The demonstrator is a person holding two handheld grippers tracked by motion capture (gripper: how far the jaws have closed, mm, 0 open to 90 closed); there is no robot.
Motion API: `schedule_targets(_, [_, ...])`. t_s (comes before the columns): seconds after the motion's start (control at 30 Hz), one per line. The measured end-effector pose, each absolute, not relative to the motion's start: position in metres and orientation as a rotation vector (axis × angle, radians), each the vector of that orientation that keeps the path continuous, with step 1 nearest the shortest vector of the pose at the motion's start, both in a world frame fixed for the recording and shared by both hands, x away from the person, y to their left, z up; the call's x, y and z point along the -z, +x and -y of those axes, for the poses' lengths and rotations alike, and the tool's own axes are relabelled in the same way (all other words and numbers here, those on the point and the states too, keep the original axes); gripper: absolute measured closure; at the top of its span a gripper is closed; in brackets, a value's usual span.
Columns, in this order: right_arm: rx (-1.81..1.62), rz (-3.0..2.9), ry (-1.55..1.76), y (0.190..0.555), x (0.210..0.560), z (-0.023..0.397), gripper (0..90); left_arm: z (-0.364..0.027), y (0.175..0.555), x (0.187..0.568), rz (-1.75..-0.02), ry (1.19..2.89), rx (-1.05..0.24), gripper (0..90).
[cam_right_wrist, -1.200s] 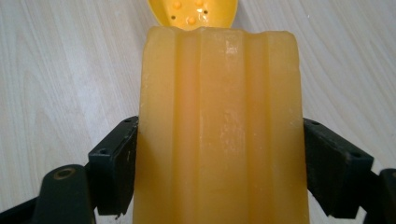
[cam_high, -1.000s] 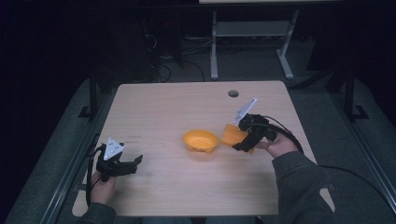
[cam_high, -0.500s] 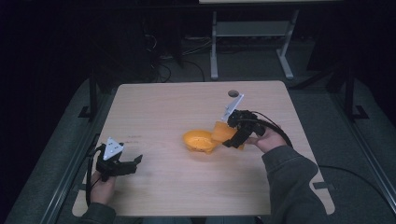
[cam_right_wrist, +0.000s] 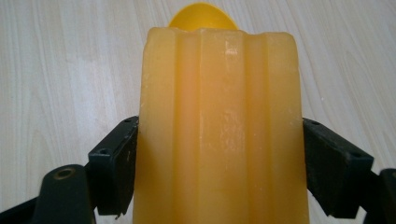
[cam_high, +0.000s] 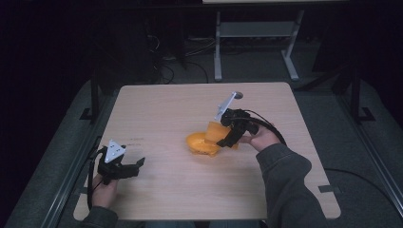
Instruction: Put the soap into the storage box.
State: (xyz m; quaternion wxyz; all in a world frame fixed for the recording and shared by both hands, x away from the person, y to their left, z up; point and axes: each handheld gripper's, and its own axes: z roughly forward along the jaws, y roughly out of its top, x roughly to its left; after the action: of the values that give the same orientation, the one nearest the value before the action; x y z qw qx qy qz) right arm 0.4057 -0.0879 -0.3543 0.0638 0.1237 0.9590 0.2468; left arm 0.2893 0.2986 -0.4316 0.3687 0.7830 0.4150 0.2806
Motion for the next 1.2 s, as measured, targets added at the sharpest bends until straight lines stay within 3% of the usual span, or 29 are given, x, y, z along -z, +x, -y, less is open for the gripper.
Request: schedule_targets(1.2, [-0.75,-2.941,0.289,0.419,0.371,0.043,20.5,-0.299,0.289,0.431,-1.064,2.008,-0.721,14.1])
